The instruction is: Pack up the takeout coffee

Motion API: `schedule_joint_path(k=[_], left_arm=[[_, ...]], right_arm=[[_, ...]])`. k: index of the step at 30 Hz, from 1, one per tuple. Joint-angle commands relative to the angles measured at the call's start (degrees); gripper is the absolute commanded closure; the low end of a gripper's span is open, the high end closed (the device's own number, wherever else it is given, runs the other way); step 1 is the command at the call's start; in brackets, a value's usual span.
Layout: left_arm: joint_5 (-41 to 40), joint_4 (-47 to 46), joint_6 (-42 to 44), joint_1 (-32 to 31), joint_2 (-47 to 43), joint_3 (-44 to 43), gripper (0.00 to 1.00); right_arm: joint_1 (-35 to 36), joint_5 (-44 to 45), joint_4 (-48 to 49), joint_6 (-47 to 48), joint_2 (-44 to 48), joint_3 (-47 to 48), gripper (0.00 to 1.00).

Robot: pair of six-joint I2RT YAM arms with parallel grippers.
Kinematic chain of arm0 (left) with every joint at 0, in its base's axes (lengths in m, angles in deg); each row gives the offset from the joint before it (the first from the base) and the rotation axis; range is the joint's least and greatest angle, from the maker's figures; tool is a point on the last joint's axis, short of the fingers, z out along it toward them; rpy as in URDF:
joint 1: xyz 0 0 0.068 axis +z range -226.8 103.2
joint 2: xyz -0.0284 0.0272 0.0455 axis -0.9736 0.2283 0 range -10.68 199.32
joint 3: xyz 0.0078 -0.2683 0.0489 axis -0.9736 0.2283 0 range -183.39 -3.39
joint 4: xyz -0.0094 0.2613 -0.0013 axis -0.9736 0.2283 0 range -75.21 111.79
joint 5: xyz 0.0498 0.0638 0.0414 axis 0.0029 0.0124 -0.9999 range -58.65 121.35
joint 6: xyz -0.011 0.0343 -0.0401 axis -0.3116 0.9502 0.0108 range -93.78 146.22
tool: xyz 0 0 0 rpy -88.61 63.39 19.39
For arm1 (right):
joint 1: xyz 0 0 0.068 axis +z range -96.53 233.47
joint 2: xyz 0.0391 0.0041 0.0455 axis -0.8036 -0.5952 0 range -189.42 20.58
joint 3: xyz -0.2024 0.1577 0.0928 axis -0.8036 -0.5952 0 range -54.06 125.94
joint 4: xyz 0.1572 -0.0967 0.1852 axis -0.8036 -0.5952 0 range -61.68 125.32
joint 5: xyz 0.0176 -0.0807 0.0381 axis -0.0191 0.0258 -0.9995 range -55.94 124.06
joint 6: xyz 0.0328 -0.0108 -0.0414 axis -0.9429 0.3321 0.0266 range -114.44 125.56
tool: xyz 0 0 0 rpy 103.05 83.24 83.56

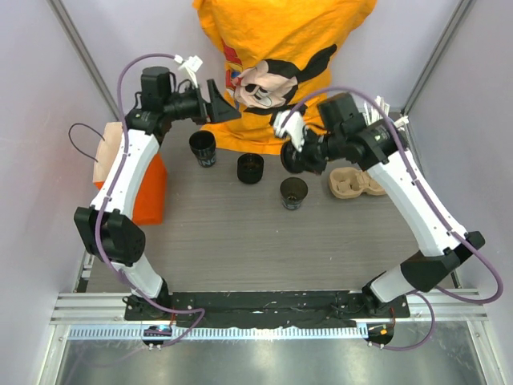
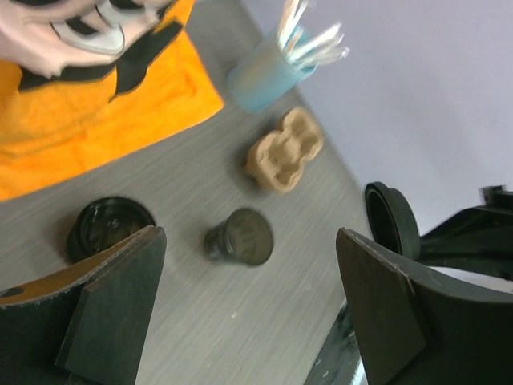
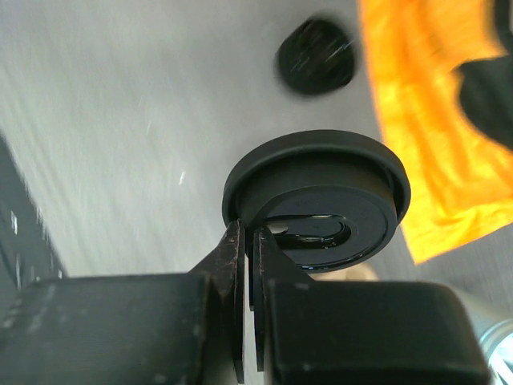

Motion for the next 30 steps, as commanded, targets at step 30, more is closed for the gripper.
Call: schedule_joint_path(k=[30], left_arm=[[-6.73, 6.17, 6.8, 2.03, -11.75, 21.16, 0.04]], right_arm=[[12.92, 25.5, -8.54, 16.3, -9.78, -11.21, 0.98]])
